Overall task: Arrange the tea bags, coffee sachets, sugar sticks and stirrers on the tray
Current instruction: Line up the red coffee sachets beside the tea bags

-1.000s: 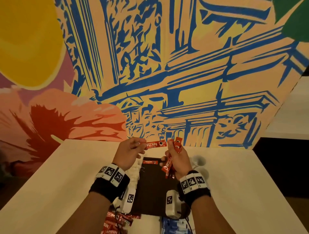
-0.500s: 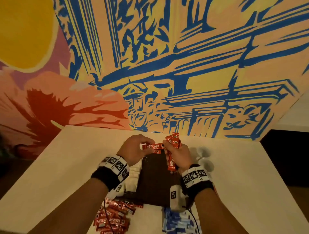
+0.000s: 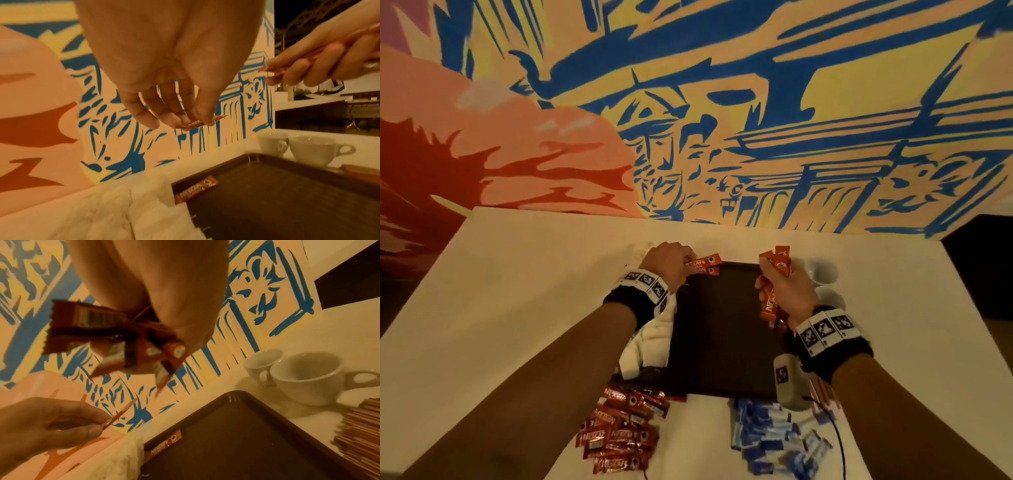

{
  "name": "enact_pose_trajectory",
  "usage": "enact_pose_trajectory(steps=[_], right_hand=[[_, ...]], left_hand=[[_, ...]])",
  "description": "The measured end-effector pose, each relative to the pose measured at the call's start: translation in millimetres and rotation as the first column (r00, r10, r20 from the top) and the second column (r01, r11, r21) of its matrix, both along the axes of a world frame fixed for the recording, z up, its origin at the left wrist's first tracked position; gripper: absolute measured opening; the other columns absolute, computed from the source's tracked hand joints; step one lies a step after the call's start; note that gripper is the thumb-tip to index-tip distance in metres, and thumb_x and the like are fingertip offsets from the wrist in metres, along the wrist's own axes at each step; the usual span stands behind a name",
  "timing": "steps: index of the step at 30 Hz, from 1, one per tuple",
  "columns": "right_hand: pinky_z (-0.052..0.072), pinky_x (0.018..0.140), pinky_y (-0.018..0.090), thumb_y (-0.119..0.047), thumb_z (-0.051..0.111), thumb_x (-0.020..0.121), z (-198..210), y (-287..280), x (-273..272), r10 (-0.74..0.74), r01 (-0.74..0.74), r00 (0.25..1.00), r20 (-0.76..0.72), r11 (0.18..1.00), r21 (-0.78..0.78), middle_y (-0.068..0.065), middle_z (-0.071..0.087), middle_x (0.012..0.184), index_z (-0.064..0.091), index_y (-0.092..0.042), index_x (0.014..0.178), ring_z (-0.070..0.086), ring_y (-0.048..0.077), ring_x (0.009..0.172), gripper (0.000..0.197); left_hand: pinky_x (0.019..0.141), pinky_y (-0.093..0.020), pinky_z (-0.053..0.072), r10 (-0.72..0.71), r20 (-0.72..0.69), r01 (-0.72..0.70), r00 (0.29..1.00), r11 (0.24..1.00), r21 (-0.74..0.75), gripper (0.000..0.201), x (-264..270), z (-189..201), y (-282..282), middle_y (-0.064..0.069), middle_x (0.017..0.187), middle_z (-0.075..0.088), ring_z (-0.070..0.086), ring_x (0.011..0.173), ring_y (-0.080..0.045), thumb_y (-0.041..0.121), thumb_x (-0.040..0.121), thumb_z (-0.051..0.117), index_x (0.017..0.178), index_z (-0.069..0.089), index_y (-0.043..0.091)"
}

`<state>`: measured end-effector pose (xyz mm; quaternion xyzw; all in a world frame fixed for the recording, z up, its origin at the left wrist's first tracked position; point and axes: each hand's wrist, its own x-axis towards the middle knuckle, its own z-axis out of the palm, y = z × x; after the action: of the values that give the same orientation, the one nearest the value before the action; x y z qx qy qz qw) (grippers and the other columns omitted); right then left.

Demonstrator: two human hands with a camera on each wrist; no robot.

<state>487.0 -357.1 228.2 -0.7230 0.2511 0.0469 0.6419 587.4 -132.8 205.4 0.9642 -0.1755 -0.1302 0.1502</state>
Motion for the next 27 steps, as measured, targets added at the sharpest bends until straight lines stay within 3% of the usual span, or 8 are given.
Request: enact_pose_trajectory(steps=[3, 7, 13, 17, 22, 27], right_hand=[[0.054, 0.07, 0.04, -0.041, 0.059, 0.1, -12.0, -6.0, -2.5, 0.024, -0.023, 0.997, -0.069, 1.0, 0.011, 0.005, 0.071, 0.077, 0.064, -0.014, 0.103, 0.063, 0.019, 0.063, 0.028], [0.052, 0.062, 0.034, -0.037, 0.06, 0.101, -30.8, -11.2, -2.8, 0.07, -0.07, 0.992, -0.109, 0.998, 0.004, 0.004, 0.072, 0.074, 0.063, -0.014, 0.1, 0.063, 0.016, 0.057, 0.023], [0.053, 0.065, 0.037, -0.034, 0.06, 0.101, -53.1, -15.3, 2.2, 0.128, -0.129, 0.986, -0.112, 0.992, -0.004, 0.002, 0.071, 0.072, 0.062, -0.015, 0.097, 0.063, 0.018, 0.057, 0.019], [0.051, 0.057, 0.03, -0.032, 0.059, 0.102, -63.8, -19.0, 4.8, 0.179, -0.182, 0.98, -0.086, 0.983, -0.022, 0.002, 0.072, 0.074, 0.06, -0.015, 0.104, 0.063, 0.015, 0.054, 0.017], [0.051, 0.058, 0.03, -0.032, 0.059, 0.102, -69.0, -23.2, 0.6, 0.184, -0.185, 0.983, -0.029, 0.982, -0.027, 0.001, 0.072, 0.071, 0.059, -0.017, 0.102, 0.063, 0.015, 0.053, 0.015], [0.051, 0.061, 0.034, -0.034, 0.062, 0.1, -56.0, -24.2, -14.0, 0.198, -0.198, 0.979, 0.038, 0.98, -0.01, 0.002, 0.073, 0.074, 0.062, -0.017, 0.097, 0.064, 0.016, 0.055, 0.017]], left_hand=[[0.1, -0.04, 0.043, -0.024, -0.042, 0.028, 0.999, 0.994, 0.106, 0.031, 15.8, -25.3, -7.5, -0.004, 0.125, 0.058, 0.053, 0.117, -0.027, 0.037, 0.096, 0.061, 0.125, 0.063, 0.027], [0.099, -0.039, 0.043, -0.061, -0.081, 0.077, 0.995, 0.974, 0.213, 0.033, 25.6, -55.6, -19.7, -0.006, 0.125, 0.056, 0.052, 0.117, -0.029, 0.033, 0.096, 0.062, 0.128, 0.063, 0.025], [0.098, -0.042, 0.041, -0.118, -0.032, 0.121, 0.993, 0.913, 0.39, 0.035, 26.2, -88.0, -32.7, -0.008, 0.124, 0.054, 0.049, 0.119, -0.031, 0.026, 0.094, 0.062, 0.129, 0.06, 0.023], [0.101, -0.044, 0.04, -0.097, -0.019, 0.096, 0.995, 0.907, 0.41, 0.037, 30.2, -100.6, -40.5, -0.007, 0.128, 0.054, 0.046, 0.124, -0.031, 0.022, 0.092, 0.063, 0.128, 0.058, 0.022], [0.103, -0.044, 0.039, -0.09, 0.019, 0.074, 0.996, 0.906, 0.416, 0.042, 28.2, -100.9, -44.2, -0.007, 0.13, 0.055, 0.045, 0.127, -0.031, 0.015, 0.092, 0.062, 0.133, 0.058, 0.022], [0.1, -0.04, 0.039, -0.034, 0.065, 0.019, 0.997, 0.977, 0.212, 0.035, 11.2, -62.9, -45.3, -0.006, 0.13, 0.055, 0.046, 0.123, -0.028, 0.02, 0.096, 0.057, 0.13, 0.06, 0.026]])
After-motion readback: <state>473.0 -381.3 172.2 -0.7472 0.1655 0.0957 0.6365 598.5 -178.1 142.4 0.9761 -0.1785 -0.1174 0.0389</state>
